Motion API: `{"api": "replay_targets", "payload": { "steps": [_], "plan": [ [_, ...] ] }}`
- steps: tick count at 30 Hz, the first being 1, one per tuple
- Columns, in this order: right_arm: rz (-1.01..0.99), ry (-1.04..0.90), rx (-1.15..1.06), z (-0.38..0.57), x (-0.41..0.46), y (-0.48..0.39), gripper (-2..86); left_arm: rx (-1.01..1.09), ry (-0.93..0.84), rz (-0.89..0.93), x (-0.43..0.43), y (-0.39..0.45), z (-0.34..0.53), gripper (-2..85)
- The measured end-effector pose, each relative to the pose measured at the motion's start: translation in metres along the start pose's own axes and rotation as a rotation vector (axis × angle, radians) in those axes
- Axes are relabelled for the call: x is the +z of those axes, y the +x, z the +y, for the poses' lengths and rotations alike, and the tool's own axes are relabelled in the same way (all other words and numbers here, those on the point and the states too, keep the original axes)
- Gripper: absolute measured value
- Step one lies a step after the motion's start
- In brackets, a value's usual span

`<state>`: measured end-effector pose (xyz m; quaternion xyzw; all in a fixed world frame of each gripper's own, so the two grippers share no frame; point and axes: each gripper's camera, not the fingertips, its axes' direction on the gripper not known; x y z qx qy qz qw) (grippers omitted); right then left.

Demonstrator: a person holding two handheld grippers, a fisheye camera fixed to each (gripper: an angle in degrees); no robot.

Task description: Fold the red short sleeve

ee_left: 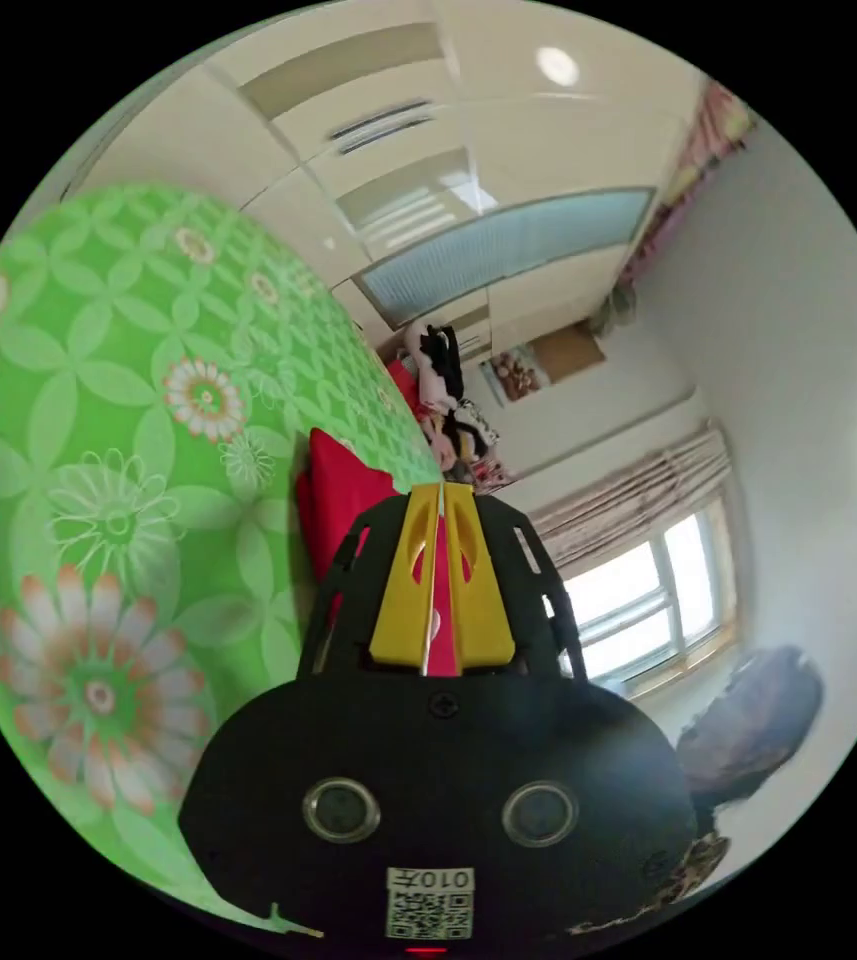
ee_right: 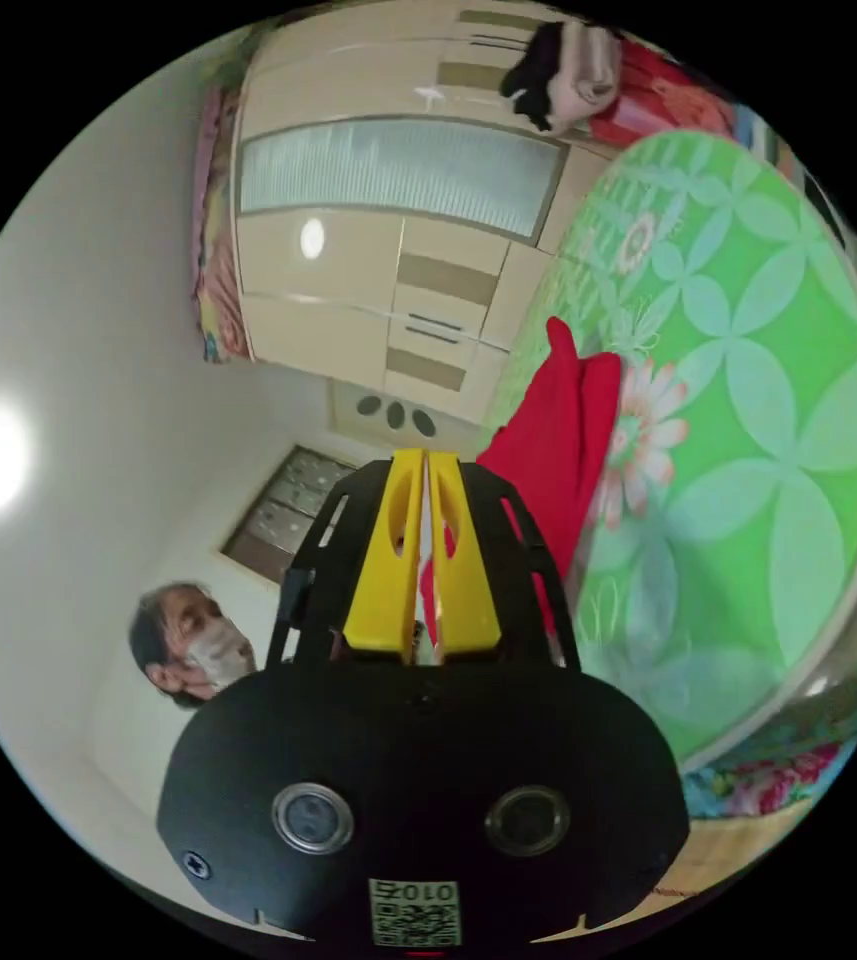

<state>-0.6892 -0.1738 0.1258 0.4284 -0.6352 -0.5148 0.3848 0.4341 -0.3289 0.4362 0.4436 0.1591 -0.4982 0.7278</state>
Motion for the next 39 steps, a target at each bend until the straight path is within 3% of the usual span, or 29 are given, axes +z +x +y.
{"api": "replay_targets", "payload": {
  "steps": [5,7,16,19,23,27,36,39],
  "plan": [
    [0.298,0.039,0.005,0.085,-0.027,-0.066,9.5,0.141,-0.008,-0.064,-0.036,0.052,0.077,0.5],
    [0.413,0.062,0.072,0.122,-0.025,-0.084,15.4,0.188,-0.045,-0.114,-0.033,0.07,0.099,0.5],
    [0.42,0.077,0.07,0.19,0.04,-0.138,17.2,0.496,-0.277,-0.256,0.064,0.168,0.15,0.1],
    [0.425,0.057,0.063,0.194,0.055,-0.161,17.0,0.464,-0.297,-0.252,0.075,0.175,0.166,0.0],
    [0.485,0.048,0.043,0.192,0.07,-0.188,16.4,0.315,-0.145,-0.296,0.032,0.158,0.186,0.0],
    [0.449,0.087,0.061,0.177,0.089,-0.196,15.1,0.193,-0.087,-0.211,0.008,0.132,0.197,0.0],
    [0.555,0.118,0.102,0.161,0.11,-0.242,7.4,0.281,-0.155,-0.194,0.041,0.175,0.173,-0.1],
    [0.509,0.179,0.087,0.174,0.098,-0.264,6.0,0.328,-0.206,-0.225,0.069,0.188,0.156,-0.1]
  ]
}}
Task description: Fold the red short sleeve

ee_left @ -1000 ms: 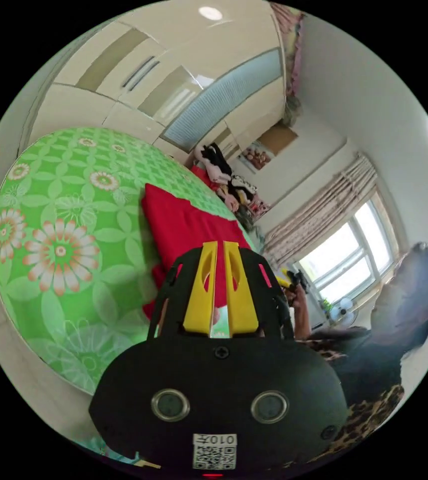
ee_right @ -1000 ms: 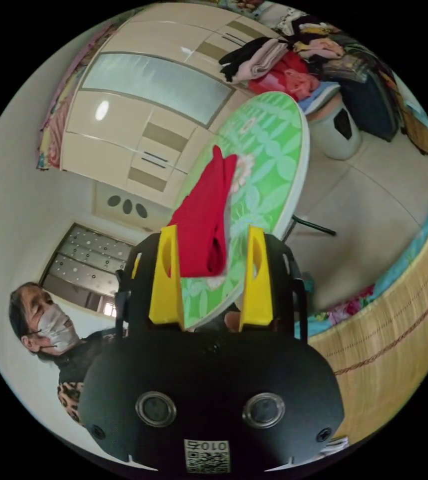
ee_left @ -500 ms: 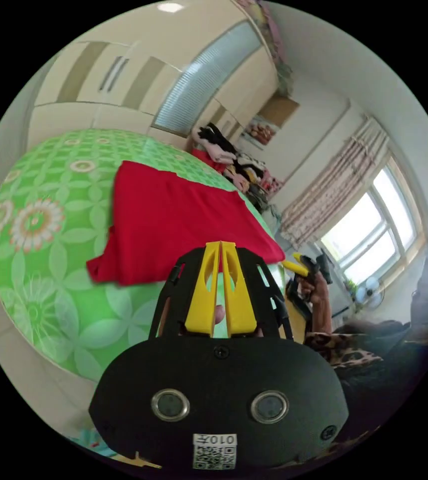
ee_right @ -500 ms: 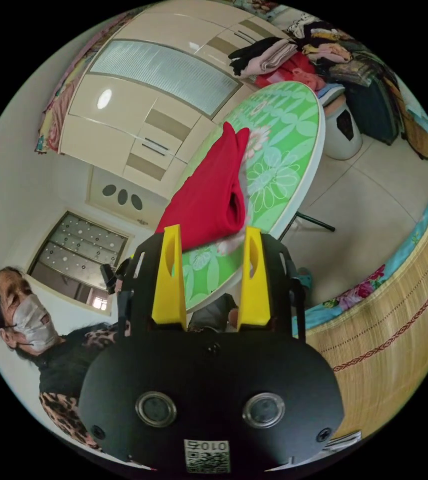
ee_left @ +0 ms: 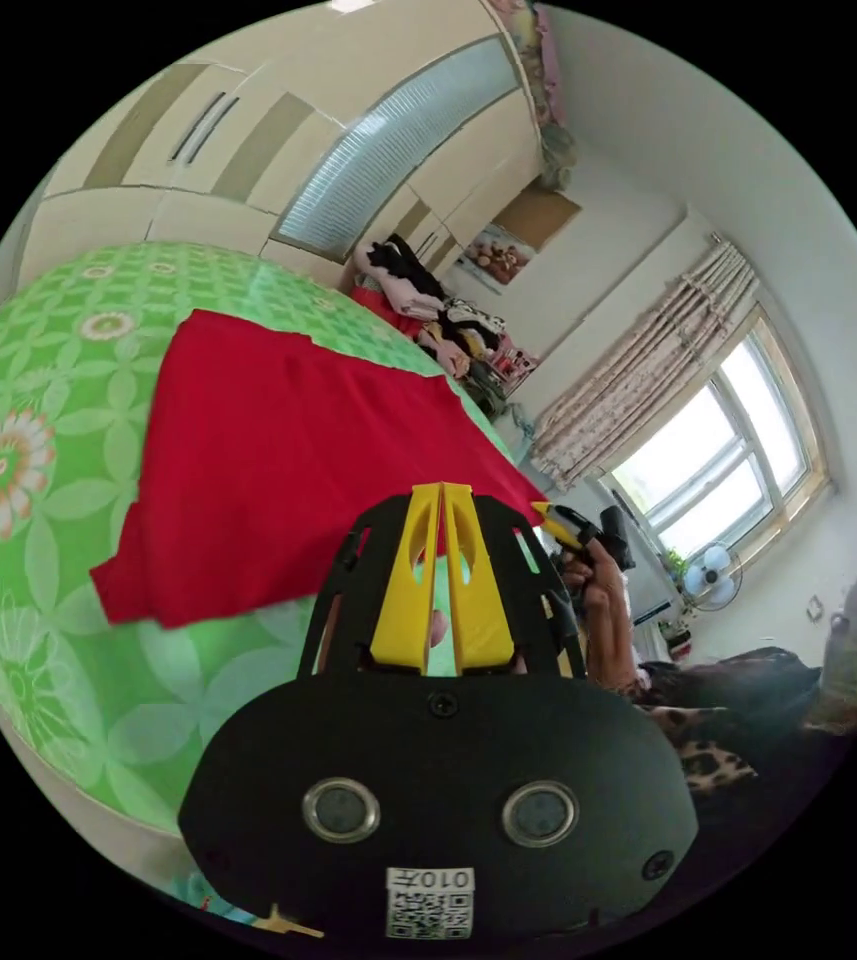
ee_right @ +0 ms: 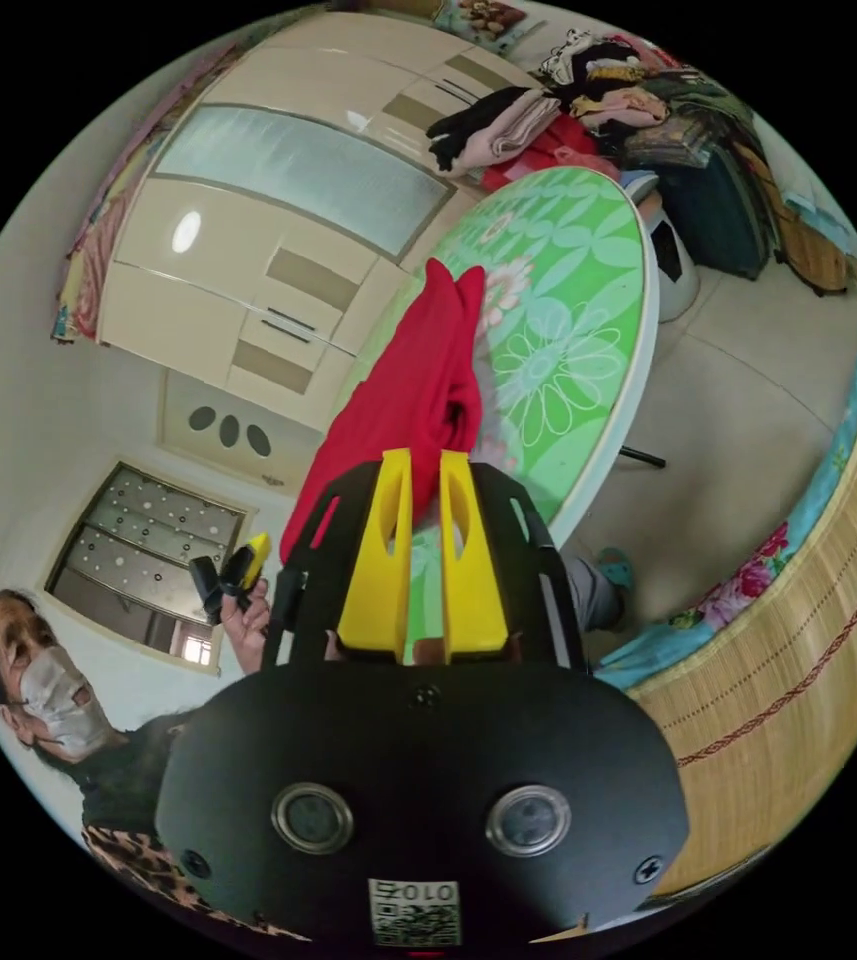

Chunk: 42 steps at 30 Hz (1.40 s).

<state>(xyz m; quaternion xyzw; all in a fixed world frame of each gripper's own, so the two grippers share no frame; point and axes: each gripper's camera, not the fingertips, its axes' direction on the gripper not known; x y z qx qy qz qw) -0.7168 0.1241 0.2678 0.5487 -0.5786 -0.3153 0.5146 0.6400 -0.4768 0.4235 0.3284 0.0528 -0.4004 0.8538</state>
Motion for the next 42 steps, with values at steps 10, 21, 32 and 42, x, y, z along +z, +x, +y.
{"api": "replay_targets", "payload": {
  "steps": [10,21,32,42],
  "plan": [
    [0.028,0.017,0.027,-0.014,-0.057,-0.002,5.3,-0.108,-0.124,-0.017,-0.006,-0.016,-0.016,-0.1],
    [0.212,0.123,0.05,-0.026,-0.126,0.013,5.2,-0.077,-0.11,-0.312,-0.076,0.02,-0.027,-0.1],
    [-0.169,0.187,0.071,0.017,-0.179,0.074,10.0,0.099,-0.141,-0.124,-0.08,0.141,0.022,4.1],
    [-0.425,0.025,0.006,0.061,-0.153,0.105,9.1,0.665,-0.115,-0.649,-0.052,0.3,0.062,13.1]
  ]
}}
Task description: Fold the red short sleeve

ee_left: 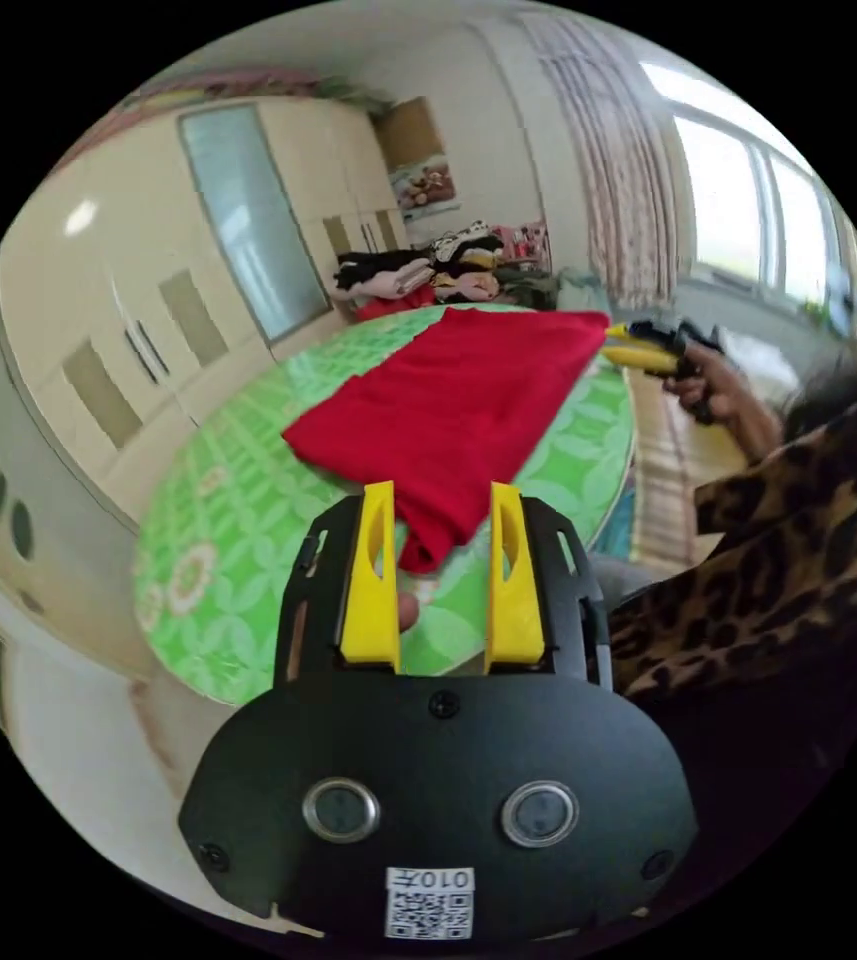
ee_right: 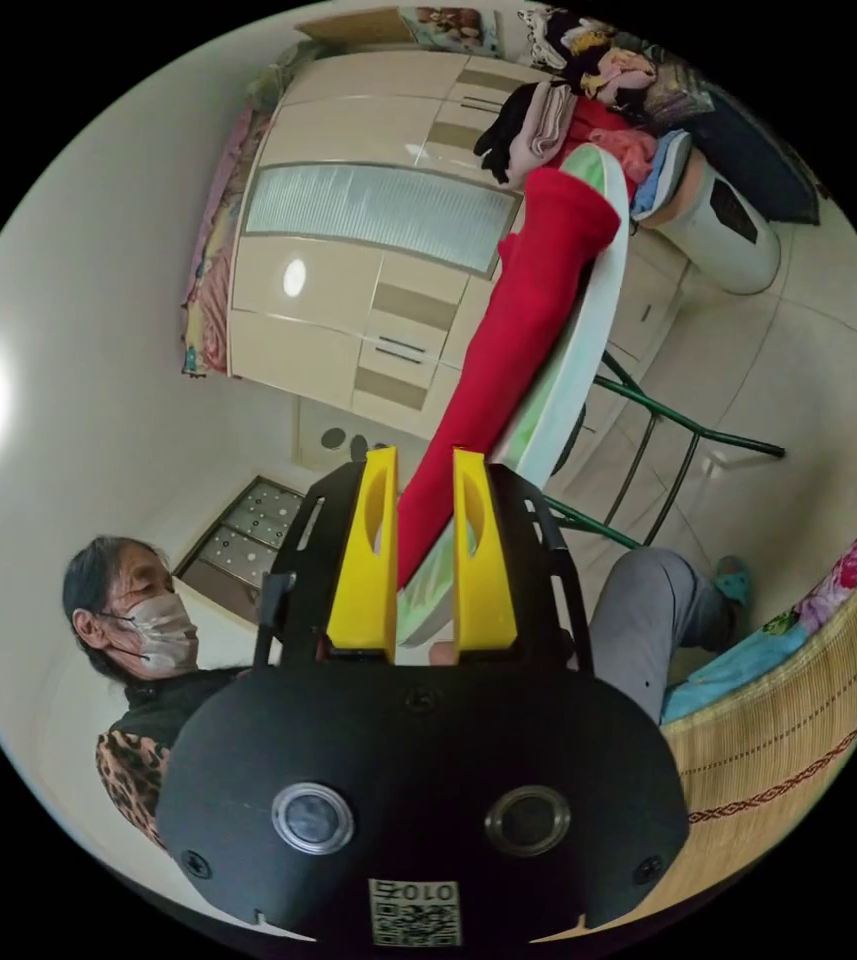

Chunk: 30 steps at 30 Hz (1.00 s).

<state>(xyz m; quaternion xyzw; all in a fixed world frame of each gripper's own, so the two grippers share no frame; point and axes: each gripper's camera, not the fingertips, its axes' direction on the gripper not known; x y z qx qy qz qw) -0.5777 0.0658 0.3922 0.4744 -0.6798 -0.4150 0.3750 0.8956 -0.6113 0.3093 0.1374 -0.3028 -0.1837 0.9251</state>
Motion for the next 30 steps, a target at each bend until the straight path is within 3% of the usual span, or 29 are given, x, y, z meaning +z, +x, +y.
{"api": "replay_targets", "payload": {
  "steps": [7,13,19,22,30],
  "plan": [
    [-0.024,0.015,0.002,0.003,-0.026,0.019,8.1,0.383,-0.082,-0.215,0.007,0.076,-0.025,15.2],
    [-0.033,0.06,0.005,0.005,-0.063,0.03,7.7,0.527,-0.116,-0.258,0.014,0.097,-0.057,14.1],
    [-0.032,0.071,0.012,-0.005,-0.085,0.042,7.9,0.552,-0.163,-0.195,0.024,0.088,-0.081,11.5],
    [-0.016,0.079,0.013,-0.016,-0.099,0.043,8.5,0.588,-0.157,-0.295,0.029,0.094,-0.082,10.3],
    [0.146,0.091,-0.01,-0.058,-0.157,0.027,14.3,0.466,-0.161,-0.158,-0.021,0.028,-0.088,8.2]
  ]
}}
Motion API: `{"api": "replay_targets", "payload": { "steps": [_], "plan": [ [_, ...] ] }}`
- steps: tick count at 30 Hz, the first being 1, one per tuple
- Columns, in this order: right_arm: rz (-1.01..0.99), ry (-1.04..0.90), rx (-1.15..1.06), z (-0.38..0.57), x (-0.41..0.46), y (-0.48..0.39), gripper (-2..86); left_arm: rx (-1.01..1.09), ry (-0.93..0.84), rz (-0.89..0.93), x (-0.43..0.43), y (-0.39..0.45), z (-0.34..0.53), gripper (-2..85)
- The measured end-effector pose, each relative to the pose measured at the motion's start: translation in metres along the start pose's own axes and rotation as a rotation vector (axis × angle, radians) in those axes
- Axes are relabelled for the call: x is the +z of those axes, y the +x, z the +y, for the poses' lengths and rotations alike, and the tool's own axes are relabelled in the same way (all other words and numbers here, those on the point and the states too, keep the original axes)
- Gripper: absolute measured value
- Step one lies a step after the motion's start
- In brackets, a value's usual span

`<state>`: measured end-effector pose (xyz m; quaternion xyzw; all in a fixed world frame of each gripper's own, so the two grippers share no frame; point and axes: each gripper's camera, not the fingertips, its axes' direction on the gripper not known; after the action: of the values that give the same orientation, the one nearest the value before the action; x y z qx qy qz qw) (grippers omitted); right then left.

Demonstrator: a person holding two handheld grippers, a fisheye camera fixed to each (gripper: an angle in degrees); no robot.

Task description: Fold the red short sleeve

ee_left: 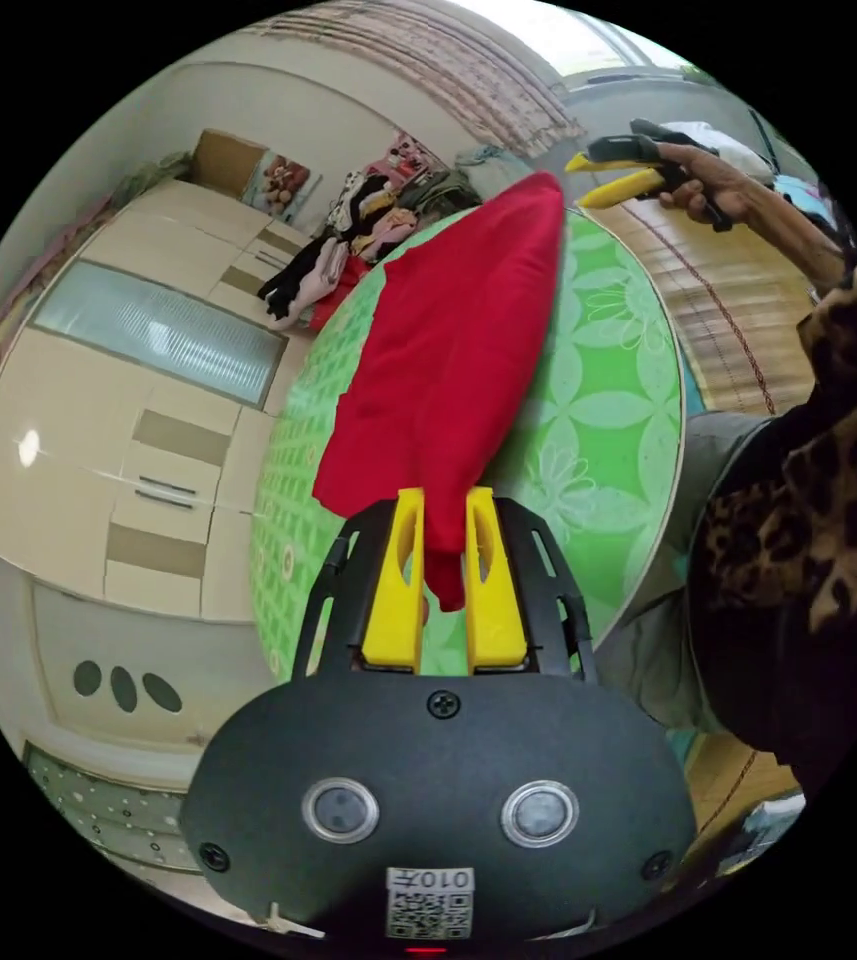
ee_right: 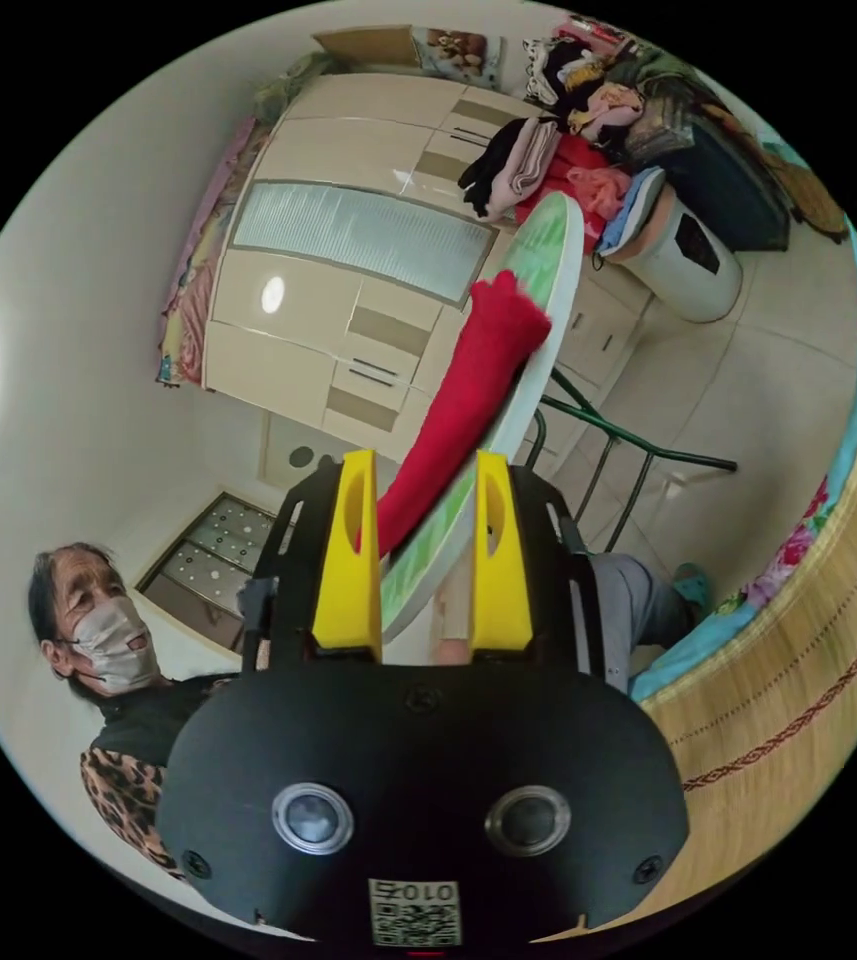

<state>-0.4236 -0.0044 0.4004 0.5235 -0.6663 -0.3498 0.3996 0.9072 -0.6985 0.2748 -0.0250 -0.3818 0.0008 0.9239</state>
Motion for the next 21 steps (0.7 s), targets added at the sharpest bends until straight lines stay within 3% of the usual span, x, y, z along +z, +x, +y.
{"api": "replay_targets", "payload": {
  "steps": [11,14,21],
  "plan": [
    [-0.058,-0.159,0.085,-0.071,0.019,0.029,16.9,-0.319,-0.032,0.136,-0.031,-0.018,0.133,6.1],
    [0.092,-0.262,0.09,-0.093,0.037,0.018,13.6,-0.349,-0.022,0.134,-0.034,-0.015,0.151,5.8],
    [0.417,-0.254,0.03,-0.14,0.024,-0.028,8.6,-0.351,-0.002,0.109,-0.018,-0.015,0.172,5.4]
  ]
}}
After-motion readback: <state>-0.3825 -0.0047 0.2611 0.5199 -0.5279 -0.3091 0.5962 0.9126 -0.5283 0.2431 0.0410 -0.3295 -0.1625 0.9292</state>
